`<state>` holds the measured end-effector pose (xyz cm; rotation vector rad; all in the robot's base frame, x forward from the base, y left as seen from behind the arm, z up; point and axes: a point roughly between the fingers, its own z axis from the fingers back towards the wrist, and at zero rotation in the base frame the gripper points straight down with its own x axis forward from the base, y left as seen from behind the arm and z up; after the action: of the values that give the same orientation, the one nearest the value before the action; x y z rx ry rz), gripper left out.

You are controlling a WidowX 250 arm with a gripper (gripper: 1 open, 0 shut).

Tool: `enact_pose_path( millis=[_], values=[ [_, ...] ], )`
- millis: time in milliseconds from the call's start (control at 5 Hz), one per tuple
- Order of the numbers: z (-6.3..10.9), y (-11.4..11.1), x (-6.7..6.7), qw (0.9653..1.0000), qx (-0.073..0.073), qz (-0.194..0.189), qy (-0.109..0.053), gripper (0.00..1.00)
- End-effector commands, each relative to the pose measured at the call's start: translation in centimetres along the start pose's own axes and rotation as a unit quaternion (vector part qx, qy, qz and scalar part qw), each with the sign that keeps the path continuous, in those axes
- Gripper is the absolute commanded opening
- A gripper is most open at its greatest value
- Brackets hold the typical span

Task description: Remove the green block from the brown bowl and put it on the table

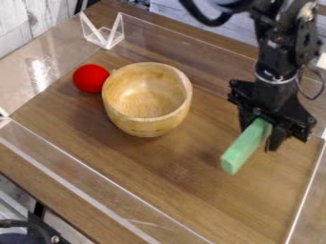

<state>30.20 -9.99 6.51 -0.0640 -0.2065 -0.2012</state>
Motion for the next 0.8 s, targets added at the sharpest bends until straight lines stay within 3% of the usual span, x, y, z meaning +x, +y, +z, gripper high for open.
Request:
enact_pose_path(
  millis=[0,200,400,600],
  values=[
    [1.9,0.1,0.7,0.9991,-0.012,-0.014,-0.038,0.0],
    [2.9,-0.7,1.6,0.9994,-0.006,0.003,-0.033,1.0],
    [4.3,-1.3,2.8,0.999,-0.007,0.024,-0.037,1.0],
    [5.1,-1.0,2.7,0.9983,-0.023,0.026,-0.047,1.0]
  ],
)
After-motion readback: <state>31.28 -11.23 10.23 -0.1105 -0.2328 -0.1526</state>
